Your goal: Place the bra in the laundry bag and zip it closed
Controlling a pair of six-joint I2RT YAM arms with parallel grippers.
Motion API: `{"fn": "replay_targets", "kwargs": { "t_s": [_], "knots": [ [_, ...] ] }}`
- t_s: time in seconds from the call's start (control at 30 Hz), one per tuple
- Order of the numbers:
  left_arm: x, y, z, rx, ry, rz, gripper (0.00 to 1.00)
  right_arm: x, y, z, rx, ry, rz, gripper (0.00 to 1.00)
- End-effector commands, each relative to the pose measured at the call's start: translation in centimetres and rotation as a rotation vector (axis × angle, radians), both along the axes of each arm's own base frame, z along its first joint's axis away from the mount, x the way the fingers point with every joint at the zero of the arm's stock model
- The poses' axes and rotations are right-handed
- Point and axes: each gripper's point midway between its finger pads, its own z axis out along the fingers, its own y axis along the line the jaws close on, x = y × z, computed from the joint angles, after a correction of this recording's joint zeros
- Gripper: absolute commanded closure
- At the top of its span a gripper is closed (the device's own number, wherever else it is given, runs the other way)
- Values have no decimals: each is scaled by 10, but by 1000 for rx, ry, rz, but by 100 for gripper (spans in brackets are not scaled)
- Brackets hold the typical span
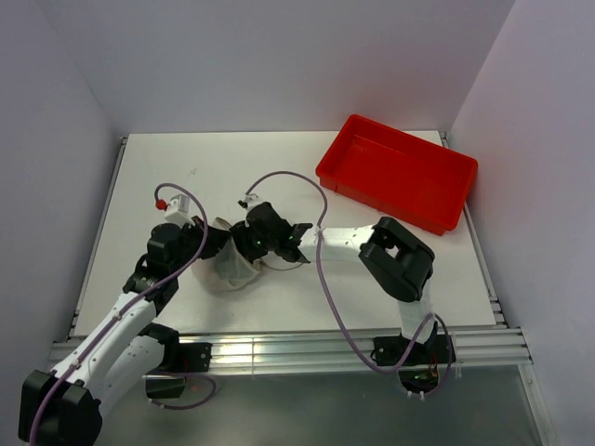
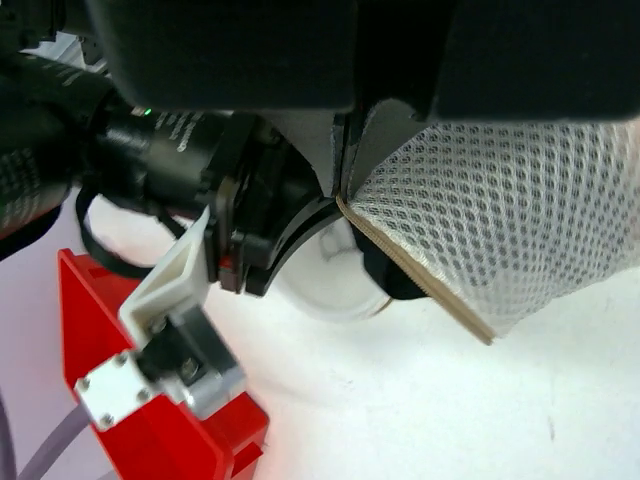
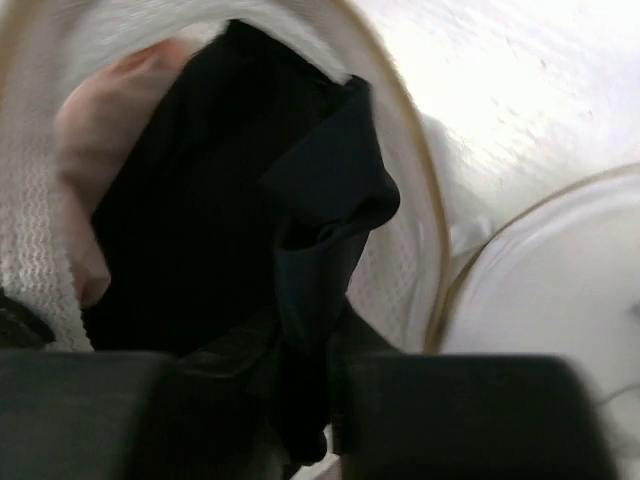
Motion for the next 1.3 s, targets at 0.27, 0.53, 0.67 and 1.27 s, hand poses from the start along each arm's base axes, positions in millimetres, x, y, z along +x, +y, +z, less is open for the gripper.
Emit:
{"fn": "replay_targets", "kwargs": {
  "t_s": [0.27,0.53,0.67,1.27],
  "knots": [
    [-12,13,-20,-14,-19,59,100,4,-29,53,-35,-72,-38,11],
    [-13,15,-19,-7,-32,65,100,16,-92,61,-85,-70,-96,2],
    [-14,15,-19,-10,-33,62,100,42,-142,38,-145,-55,-247,16],
    [-15,11,-14,-26,-38,47,100,87,-192,-45,-408,26,-415,58]
  ]
}}
